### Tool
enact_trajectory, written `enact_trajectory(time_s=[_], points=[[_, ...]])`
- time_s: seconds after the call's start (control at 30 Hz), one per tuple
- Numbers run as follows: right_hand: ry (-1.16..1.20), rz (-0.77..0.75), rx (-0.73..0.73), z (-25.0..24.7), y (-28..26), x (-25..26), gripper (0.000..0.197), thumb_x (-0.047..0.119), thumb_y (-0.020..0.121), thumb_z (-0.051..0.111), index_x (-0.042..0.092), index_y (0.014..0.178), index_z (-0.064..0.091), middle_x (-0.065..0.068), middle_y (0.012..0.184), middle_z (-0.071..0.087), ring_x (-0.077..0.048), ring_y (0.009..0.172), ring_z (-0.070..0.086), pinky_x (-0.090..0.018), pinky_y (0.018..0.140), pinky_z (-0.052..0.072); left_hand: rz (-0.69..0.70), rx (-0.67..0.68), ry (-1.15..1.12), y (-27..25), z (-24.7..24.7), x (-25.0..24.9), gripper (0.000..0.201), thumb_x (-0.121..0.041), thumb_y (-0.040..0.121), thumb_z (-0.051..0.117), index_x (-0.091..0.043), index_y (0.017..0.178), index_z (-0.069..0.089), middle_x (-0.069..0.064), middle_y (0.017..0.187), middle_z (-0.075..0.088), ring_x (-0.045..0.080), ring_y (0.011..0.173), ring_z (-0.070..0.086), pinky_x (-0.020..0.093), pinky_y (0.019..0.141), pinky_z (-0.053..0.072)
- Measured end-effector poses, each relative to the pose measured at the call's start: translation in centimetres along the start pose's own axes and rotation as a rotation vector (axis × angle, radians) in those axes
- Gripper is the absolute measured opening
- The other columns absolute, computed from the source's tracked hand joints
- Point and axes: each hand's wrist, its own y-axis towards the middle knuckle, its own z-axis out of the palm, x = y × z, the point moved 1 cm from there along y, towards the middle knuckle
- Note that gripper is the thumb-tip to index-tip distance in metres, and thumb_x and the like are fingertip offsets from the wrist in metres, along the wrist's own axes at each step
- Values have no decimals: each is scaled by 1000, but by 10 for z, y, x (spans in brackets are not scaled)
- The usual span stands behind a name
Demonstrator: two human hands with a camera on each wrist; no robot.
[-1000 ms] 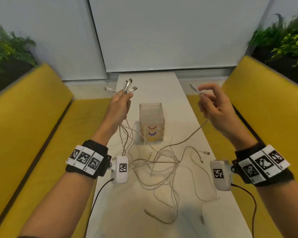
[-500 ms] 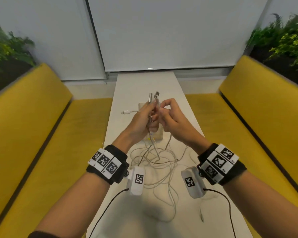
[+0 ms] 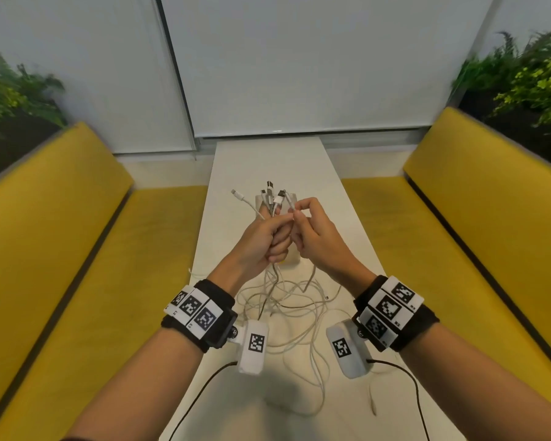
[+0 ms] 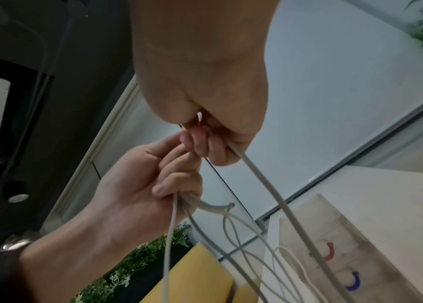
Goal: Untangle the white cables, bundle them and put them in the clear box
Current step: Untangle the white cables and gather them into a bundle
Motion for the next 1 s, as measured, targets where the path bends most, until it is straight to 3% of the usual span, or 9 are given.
enact_trajectory(time_s=[0.07,0.17,0.23,0.3,0.43,0.53,0.63,0.73,1.0], points=[[-11,36,52,-1,0,1,19,23,107,34,6,107,43,-2,58,49,-10,49,40,-23,49,33,-6,-14,44,0,-3,1,14,-8,101,43,-16,91,49,1,50,23,13,39,22,27,40,22],[-7,110,141,-3,-3,3,18,24,105,38,7,103,42,-8,64,58,-16,50,48,-25,45,36,-13,-19,150,-1,-10,0,18,-6,93,42,-16,105,50,-1,50,24,12,43,17,26,41,14],[55,184,154,-3,-4,2,16,22,104,41,6,98,42,-11,67,58,-19,51,48,-26,42,34,-28,82,152,-2,-11,-2,13,-21,86,43,-13,82,52,-1,48,24,10,40,15,22,39,11],[182,264,124,0,-5,-1,11,20,102,41,13,93,42,-6,65,47,-14,51,36,-24,43,26,-64,152,130,-3,-10,-3,41,-47,92,41,-13,69,47,0,48,19,10,37,13,21,39,9],[260,303,55,7,-7,-6,24,40,102,42,17,94,46,8,63,40,-9,53,28,-25,47,21,-100,82,233,-6,-4,-6,76,-82,85,22,-11,87,49,0,52,17,12,41,12,23,44,10],[250,284,-29,4,-6,4,38,56,96,48,18,92,53,9,68,42,-5,51,34,-21,45,27,-84,-7,462,-10,5,-5,65,-73,94,24,-15,80,52,-2,53,21,11,45,16,28,48,11],[158,245,-29,4,-2,13,52,59,83,66,11,95,49,0,77,47,-7,59,45,-22,48,37,-3,8,622,-12,12,-1,37,-42,106,29,-25,82,49,-5,53,30,10,46,23,28,45,18],[52,189,-60,7,0,9,62,55,81,70,2,102,46,-3,87,52,-13,77,57,-37,68,54,88,4,657,-10,12,4,34,-39,107,31,-25,82,50,-3,56,32,11,49,26,28,45,23],[14,70,75,6,5,3,20,32,103,44,13,101,37,-3,92,45,-12,81,47,-28,71,45,123,-70,511,-9,3,15,13,-14,104,39,-16,115,44,-6,65,43,6,53,38,25,49,34]])
